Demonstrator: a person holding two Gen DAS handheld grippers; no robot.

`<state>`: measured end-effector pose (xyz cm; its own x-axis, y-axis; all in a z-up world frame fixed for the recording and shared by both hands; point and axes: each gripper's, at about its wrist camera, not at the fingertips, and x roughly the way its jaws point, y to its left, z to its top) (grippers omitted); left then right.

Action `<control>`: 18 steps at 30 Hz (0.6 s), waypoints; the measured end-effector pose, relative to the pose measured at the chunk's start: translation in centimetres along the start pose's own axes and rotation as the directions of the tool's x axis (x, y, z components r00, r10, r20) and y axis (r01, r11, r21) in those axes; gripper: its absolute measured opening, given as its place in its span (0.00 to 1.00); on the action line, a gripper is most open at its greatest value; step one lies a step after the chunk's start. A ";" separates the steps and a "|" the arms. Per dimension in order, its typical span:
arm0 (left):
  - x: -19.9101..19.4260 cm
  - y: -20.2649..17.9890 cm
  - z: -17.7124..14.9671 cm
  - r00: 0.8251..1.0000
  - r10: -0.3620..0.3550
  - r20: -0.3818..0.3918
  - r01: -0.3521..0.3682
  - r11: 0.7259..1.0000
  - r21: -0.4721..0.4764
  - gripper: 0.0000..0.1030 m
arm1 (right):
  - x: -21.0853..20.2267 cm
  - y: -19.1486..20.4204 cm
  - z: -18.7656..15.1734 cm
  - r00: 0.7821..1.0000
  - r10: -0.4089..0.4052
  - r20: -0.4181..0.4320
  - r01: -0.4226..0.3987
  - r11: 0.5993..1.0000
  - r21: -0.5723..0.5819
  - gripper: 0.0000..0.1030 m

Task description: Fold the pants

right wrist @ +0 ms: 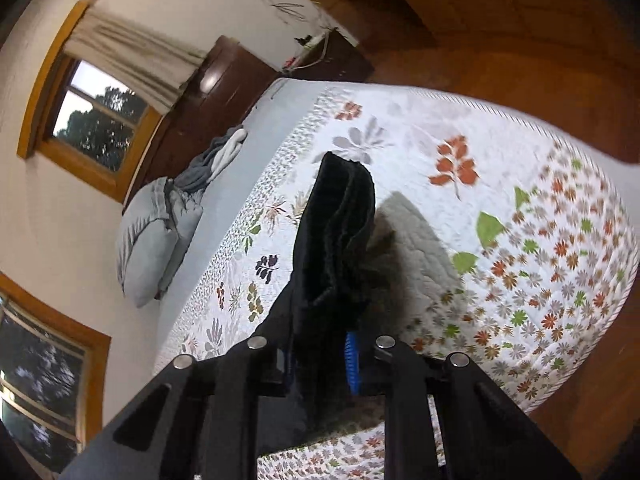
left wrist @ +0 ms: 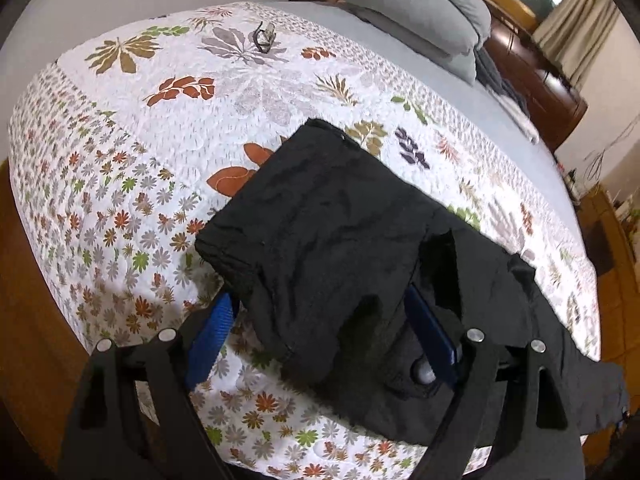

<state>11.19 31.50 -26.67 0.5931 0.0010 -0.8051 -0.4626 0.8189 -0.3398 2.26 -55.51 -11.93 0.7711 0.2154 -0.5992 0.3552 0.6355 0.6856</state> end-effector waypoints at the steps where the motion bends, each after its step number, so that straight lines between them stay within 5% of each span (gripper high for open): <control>1: 0.0 0.0 0.0 1.000 -0.005 0.006 0.005 1.000 -0.007 0.82 | 0.0 1.1 0.0 1.000 -0.007 0.003 0.007 1.000 -0.018 0.19; 18: 0.3 1.1 -0.9 0.999 -0.025 0.032 0.028 0.994 -0.105 0.86 | -1.5 13.9 -2.7 0.994 -0.100 0.051 0.110 0.953 -0.282 0.18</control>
<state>10.24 31.92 -27.70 0.6252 -0.0011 -0.7804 -0.5121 0.7541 -0.4113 4.66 -45.04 -2.65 0.7575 0.1130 -0.6430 0.2748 0.8383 0.4709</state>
